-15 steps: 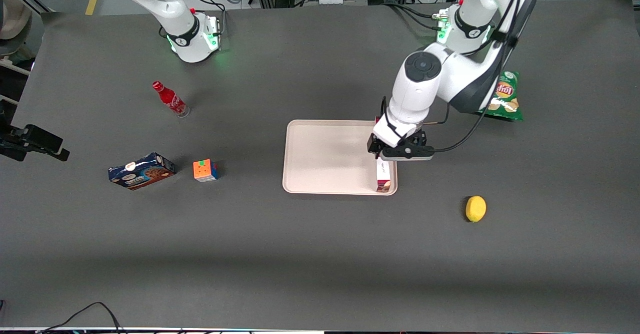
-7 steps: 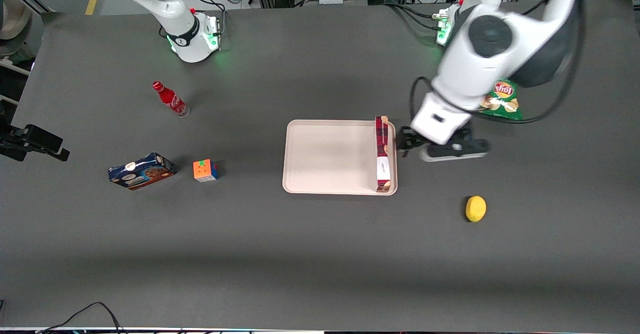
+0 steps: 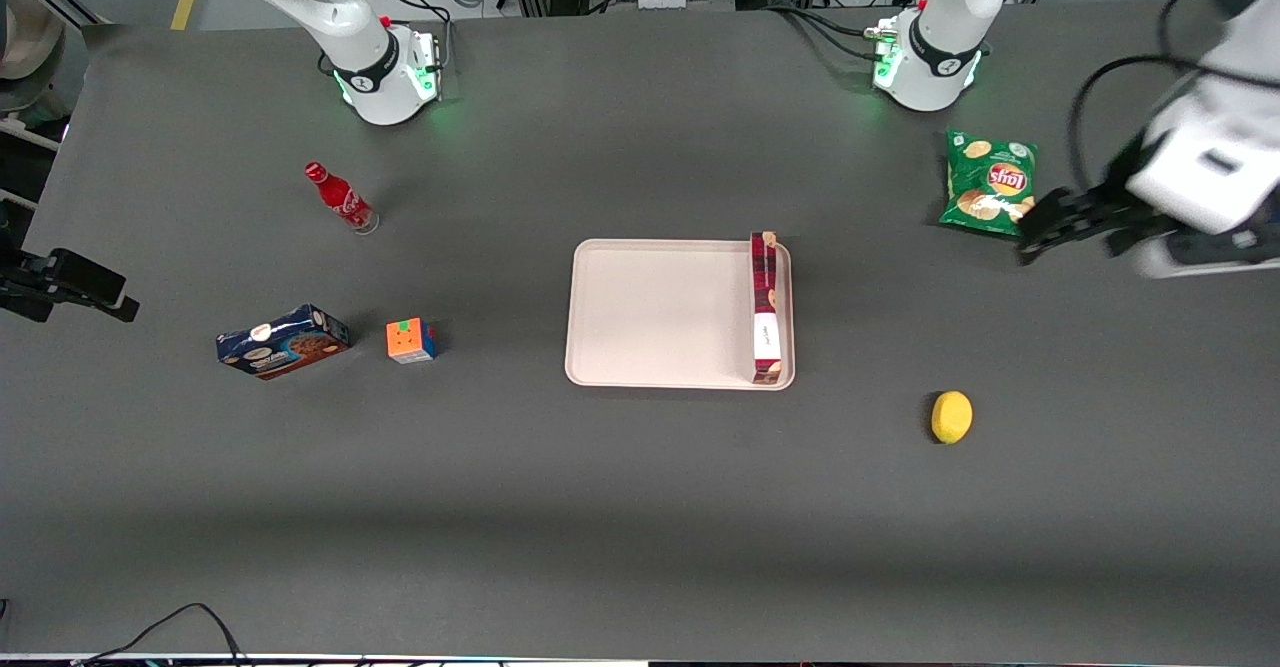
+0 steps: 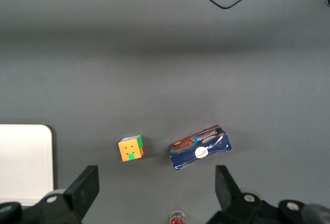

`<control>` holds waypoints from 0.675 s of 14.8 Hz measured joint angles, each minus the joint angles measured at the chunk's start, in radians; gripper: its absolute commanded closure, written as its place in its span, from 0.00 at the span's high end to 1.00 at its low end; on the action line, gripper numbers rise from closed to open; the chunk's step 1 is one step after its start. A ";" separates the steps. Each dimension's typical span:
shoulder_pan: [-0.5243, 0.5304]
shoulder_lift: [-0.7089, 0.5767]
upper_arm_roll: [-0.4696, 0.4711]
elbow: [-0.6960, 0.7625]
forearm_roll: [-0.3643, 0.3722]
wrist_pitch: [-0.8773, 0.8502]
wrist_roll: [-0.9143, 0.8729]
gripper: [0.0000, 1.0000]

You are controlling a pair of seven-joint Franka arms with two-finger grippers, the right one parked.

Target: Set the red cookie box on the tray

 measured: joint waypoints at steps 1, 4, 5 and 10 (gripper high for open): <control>0.008 -0.016 0.026 0.002 0.000 -0.016 0.062 1.00; 0.018 -0.042 0.095 0.002 0.000 -0.050 0.186 1.00; 0.019 -0.047 0.106 0.002 0.005 -0.054 0.211 1.00; 0.021 -0.051 0.110 0.002 0.070 -0.058 0.279 1.00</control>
